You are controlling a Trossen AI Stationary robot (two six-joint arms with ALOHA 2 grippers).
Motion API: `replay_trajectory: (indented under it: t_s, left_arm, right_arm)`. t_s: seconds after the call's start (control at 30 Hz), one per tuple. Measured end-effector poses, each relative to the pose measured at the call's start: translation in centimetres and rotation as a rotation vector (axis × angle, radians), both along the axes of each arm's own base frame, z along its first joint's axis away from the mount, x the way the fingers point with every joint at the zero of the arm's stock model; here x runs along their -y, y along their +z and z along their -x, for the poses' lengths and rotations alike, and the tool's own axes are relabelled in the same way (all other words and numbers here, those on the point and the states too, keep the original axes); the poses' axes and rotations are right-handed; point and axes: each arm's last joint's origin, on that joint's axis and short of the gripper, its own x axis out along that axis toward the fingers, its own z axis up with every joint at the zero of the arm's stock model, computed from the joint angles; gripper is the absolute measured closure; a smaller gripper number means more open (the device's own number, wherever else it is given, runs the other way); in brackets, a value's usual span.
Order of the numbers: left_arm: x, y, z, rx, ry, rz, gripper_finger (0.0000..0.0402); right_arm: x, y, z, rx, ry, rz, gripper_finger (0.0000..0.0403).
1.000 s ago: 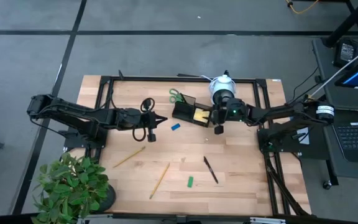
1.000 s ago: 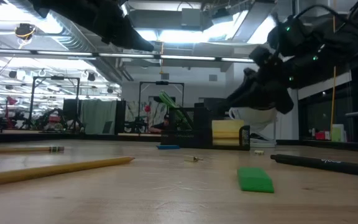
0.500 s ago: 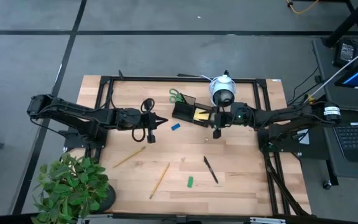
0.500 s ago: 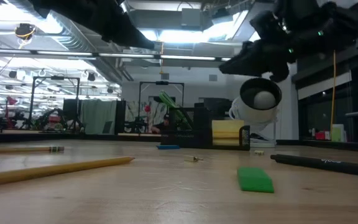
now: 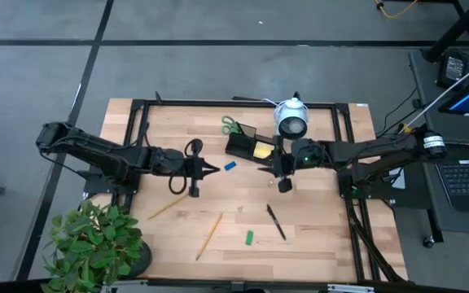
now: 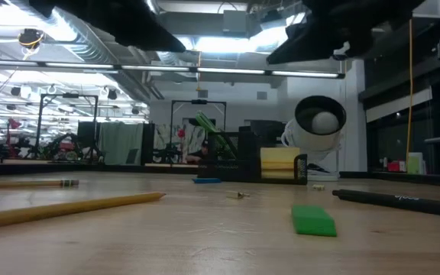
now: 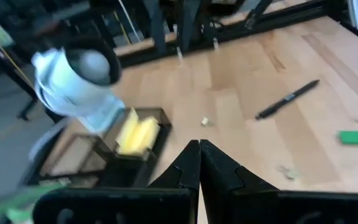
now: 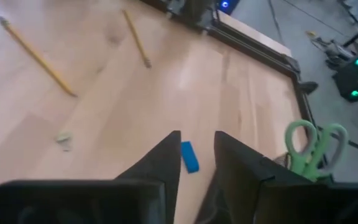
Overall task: Pick and place office supplies into organizer
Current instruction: Put the yellow pencil into the black desk organizer
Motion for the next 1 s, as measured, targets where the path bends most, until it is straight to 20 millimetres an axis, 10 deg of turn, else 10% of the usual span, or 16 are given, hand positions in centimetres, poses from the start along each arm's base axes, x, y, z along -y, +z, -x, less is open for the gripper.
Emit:
replay_trajectory:
  t_s: [0.3, 1.0]
  left_arm:
    - [1.6, -0.7, 0.9, -0.129, 0.129, 0.181, 0.0400]
    - [7.2, -1.3, 1.1, -0.829, 0.558, 0.580, 0.0400]
  right_arm:
    - [-1.2, 0.1, 0.1, -0.042, 0.030, -0.025, 0.0395]
    - [-1.4, -0.3, 0.1, -0.043, -0.025, -0.165, 0.0394]
